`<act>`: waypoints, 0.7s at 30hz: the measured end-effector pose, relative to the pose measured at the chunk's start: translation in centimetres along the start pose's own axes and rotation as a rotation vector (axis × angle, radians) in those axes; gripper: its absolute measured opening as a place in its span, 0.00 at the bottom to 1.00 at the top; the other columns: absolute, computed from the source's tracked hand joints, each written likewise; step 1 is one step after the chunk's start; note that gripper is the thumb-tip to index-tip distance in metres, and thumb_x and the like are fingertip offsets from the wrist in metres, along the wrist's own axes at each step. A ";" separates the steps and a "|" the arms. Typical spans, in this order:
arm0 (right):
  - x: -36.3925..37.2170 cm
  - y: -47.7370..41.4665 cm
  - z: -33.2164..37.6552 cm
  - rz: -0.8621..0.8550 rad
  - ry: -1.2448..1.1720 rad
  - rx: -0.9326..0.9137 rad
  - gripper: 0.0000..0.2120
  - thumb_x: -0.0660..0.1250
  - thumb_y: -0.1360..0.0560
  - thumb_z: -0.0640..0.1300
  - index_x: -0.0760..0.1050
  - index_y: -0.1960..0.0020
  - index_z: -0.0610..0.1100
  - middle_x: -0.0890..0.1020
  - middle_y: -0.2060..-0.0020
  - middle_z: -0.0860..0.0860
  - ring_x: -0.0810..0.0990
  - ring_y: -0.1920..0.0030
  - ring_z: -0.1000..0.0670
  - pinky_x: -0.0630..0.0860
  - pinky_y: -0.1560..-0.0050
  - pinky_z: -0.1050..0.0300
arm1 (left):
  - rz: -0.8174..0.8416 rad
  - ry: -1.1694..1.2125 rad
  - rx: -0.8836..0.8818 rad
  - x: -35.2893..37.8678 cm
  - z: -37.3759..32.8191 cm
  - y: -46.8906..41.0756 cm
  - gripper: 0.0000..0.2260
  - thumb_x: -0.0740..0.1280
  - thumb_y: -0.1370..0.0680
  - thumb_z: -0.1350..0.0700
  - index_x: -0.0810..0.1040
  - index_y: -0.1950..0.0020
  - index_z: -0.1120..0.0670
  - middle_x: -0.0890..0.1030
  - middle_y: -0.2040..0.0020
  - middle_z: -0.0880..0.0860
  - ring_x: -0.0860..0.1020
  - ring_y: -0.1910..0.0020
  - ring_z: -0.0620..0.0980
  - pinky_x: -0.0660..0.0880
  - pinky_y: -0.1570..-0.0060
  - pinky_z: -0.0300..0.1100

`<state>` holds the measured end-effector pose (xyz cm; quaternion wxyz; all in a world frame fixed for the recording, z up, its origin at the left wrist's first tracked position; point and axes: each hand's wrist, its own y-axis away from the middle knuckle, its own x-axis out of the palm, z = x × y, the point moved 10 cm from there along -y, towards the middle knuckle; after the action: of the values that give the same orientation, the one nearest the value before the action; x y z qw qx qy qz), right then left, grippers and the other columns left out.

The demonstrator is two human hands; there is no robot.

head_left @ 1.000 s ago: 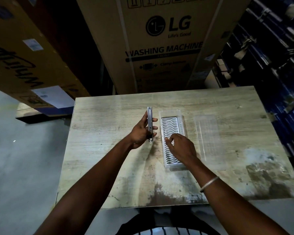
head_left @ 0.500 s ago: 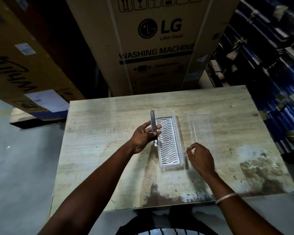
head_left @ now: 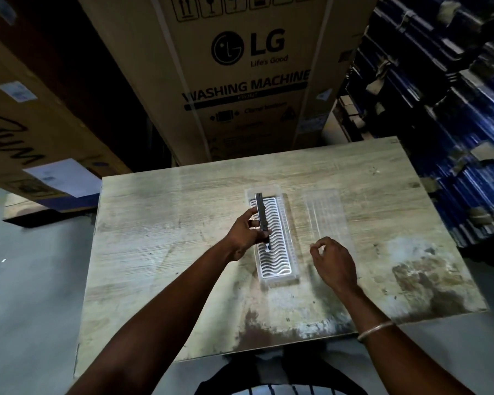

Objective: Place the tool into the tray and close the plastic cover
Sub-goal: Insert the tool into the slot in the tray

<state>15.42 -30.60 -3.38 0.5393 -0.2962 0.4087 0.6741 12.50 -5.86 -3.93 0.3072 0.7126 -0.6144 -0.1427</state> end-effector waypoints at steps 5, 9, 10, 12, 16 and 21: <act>-0.1 0.0 -0.6 -0.015 -0.015 0.007 0.09 0.66 0.21 0.53 0.79 0.52 0.49 0.85 0.52 0.49 0.84 0.52 0.43 0.77 0.55 0.52 | -0.091 -0.336 0.073 0.6 0.1 -0.5 0.37 0.71 0.27 0.73 0.65 0.26 0.46 0.79 0.48 0.59 0.81 0.54 0.59 0.82 0.49 0.57; 0.0 0.2 -1.1 -0.012 -0.019 0.007 0.12 0.65 0.20 0.56 0.79 0.52 0.49 0.85 0.53 0.48 0.84 0.52 0.42 0.78 0.53 0.51 | -0.211 -0.707 0.127 1.3 -0.5 -1.1 0.20 0.73 0.27 0.67 0.82 0.37 0.53 0.84 0.39 0.55 0.83 0.41 0.55 0.80 0.39 0.46; 0.1 0.2 -1.2 -0.009 -0.015 0.003 0.12 0.65 0.20 0.57 0.79 0.52 0.49 0.85 0.53 0.48 0.84 0.52 0.42 0.78 0.53 0.51 | -0.219 -0.766 0.112 1.6 -0.4 -1.3 0.19 0.72 0.26 0.66 0.82 0.36 0.54 0.84 0.37 0.55 0.82 0.38 0.54 0.78 0.35 0.45; 0.1 0.3 -1.5 -0.005 -0.010 -0.009 0.13 0.64 0.20 0.57 0.79 0.52 0.48 0.85 0.54 0.47 0.84 0.52 0.43 0.78 0.53 0.51 | -0.227 -0.848 0.086 2.2 -0.1 -1.7 0.19 0.70 0.25 0.65 0.82 0.34 0.55 0.83 0.35 0.55 0.81 0.35 0.54 0.75 0.33 0.43; -0.1 0.2 -2.3 -0.006 -0.005 -0.003 0.14 0.63 0.19 0.58 0.79 0.51 0.48 0.85 0.54 0.48 0.84 0.52 0.43 0.78 0.54 0.52 | -0.236 -0.951 0.042 2.9 0.3 -2.4 0.20 0.68 0.24 0.65 0.80 0.33 0.56 0.82 0.34 0.57 0.79 0.33 0.57 0.76 0.33 0.44; -0.4 0.2 -3.3 -0.012 0.002 0.012 0.14 0.63 0.19 0.58 0.79 0.51 0.48 0.86 0.53 0.49 0.84 0.52 0.45 0.77 0.56 0.54 | -0.239 -1.051 -0.009 3.0 1.0 -3.4 0.17 0.67 0.24 0.66 0.79 0.36 0.63 0.82 0.36 0.62 0.79 0.33 0.61 0.77 0.34 0.50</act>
<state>15.19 -33.70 -4.67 0.5448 -0.2962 0.4115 0.6679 15.18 -8.85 -6.25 -0.0569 0.6087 -0.5993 -0.5167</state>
